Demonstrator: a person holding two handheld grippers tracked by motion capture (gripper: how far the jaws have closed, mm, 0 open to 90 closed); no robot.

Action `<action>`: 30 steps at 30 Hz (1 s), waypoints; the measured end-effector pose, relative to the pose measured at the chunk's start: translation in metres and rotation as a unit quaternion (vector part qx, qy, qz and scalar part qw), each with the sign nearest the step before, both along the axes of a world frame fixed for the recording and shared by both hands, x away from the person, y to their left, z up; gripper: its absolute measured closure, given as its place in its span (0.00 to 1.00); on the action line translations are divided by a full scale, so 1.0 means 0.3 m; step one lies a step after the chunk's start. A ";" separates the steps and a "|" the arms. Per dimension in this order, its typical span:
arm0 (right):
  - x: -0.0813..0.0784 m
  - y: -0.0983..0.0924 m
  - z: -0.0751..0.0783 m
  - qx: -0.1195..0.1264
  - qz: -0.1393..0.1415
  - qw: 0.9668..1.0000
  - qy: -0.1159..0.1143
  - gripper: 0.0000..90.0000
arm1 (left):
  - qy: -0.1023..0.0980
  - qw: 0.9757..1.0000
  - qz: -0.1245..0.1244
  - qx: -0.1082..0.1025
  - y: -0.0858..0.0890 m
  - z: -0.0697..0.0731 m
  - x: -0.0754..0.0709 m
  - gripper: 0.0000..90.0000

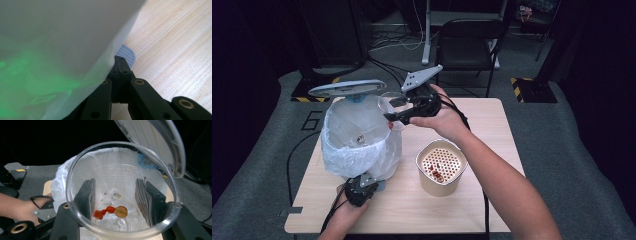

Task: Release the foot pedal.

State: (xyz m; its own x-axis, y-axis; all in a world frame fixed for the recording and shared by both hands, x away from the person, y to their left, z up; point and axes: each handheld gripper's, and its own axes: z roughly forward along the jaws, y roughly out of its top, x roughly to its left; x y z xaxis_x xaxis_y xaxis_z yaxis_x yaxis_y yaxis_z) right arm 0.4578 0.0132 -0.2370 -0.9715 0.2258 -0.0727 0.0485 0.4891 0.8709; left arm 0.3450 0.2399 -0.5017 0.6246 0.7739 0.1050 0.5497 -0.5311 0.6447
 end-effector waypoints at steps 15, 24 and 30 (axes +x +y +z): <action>0.019 0.142 -0.028 0.015 0.009 1.000 0.011 0.56 | 0.002 1.000 0.000 0.002 0.000 0.001 0.000 1.00; 0.018 0.242 -0.082 0.003 0.003 1.000 0.021 0.55 | 0.003 1.000 -0.002 0.003 0.002 0.003 0.000 1.00; 0.032 0.276 -0.122 -0.003 -0.014 0.999 0.030 0.52 | 0.003 1.000 -0.002 0.003 0.002 0.003 0.000 1.00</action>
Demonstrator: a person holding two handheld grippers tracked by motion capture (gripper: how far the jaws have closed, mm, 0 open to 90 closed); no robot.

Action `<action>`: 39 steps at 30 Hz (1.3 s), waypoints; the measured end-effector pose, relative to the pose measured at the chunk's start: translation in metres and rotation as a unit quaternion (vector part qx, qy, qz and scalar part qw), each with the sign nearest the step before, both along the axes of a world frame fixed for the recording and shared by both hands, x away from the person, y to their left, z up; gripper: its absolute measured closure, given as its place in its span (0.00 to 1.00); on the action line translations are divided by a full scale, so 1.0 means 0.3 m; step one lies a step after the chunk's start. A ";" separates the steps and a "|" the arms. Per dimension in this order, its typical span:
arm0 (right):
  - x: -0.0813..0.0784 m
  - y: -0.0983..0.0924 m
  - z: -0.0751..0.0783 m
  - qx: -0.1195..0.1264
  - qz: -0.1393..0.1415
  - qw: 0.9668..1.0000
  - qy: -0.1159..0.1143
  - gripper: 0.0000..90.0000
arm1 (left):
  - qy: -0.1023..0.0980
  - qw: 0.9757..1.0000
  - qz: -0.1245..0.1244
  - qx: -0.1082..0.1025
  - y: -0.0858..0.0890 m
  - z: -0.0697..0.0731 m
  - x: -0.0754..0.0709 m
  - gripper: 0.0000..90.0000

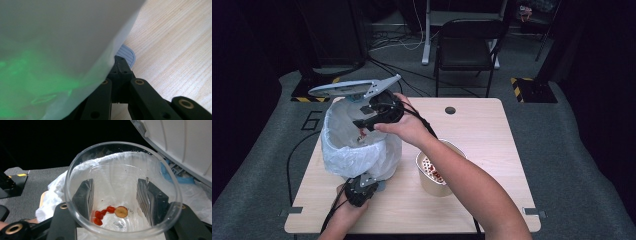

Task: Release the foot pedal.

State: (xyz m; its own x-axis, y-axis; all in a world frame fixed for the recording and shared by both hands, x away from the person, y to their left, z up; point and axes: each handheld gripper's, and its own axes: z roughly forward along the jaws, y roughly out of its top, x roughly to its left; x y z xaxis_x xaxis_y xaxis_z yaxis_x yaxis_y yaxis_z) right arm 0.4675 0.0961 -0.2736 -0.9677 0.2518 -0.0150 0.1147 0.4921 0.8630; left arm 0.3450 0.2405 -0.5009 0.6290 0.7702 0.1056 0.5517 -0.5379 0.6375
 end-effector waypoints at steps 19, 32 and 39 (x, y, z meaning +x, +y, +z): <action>-0.048 -0.075 -0.029 0.014 -0.023 1.000 -0.005 0.16 | 0.005 1.000 0.001 -0.006 0.008 0.004 -0.001 0.97; -0.083 -0.368 -0.055 0.007 -0.058 0.998 -0.002 0.19 | -0.015 0.997 -0.023 -0.070 0.005 0.060 -0.042 0.70; -0.099 -0.437 -0.058 0.008 -0.076 0.997 -0.012 0.19 | 0.000 0.994 -0.023 -0.103 0.023 0.064 -0.060 0.63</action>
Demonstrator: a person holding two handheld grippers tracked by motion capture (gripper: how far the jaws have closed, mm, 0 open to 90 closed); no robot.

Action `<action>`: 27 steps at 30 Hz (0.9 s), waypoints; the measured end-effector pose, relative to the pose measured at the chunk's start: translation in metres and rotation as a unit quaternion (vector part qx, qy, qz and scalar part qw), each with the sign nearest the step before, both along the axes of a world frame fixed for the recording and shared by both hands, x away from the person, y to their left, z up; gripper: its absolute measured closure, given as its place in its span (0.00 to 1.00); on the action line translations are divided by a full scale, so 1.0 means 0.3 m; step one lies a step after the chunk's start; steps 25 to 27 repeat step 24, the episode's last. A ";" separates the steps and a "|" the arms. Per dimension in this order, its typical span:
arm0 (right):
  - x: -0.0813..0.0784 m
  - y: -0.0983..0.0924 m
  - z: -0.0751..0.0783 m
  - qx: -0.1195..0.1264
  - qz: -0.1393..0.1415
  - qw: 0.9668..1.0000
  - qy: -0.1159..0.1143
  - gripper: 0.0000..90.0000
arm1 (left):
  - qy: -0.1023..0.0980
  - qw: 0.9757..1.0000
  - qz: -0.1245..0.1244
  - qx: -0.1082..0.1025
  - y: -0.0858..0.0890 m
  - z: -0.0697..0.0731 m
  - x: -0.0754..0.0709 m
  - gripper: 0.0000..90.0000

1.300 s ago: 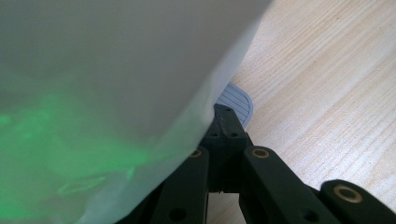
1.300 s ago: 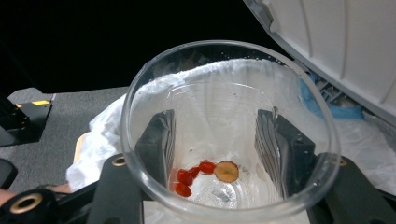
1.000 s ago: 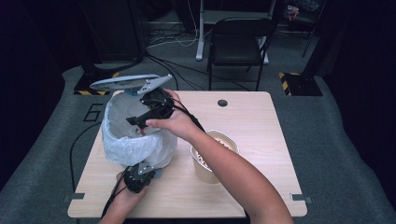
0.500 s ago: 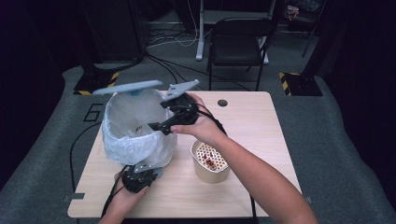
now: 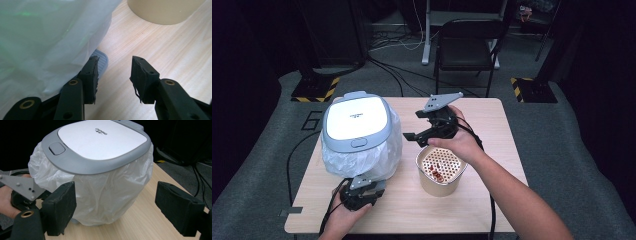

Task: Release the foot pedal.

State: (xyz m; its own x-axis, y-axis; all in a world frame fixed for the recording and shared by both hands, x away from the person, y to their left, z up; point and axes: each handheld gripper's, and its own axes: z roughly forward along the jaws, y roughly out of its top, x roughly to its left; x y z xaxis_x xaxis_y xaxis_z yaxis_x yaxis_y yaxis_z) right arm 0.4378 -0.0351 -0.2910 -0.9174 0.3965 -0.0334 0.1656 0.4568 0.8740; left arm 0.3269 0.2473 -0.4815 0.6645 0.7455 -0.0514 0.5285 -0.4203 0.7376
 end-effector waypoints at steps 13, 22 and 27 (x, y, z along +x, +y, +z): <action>-0.076 -0.141 -0.082 -0.021 -0.030 0.999 -0.014 0.22 | 0.045 0.997 0.021 -0.063 0.044 0.027 -0.047 0.60; -0.135 -0.299 -0.170 -0.008 -0.085 0.996 0.000 0.23 | 0.025 1.000 0.008 -0.017 0.159 0.002 -0.066 0.52; -0.151 -0.344 -0.193 -0.002 -0.097 0.995 0.005 0.23 | 0.030 0.999 0.029 -0.031 0.187 -0.007 -0.078 0.49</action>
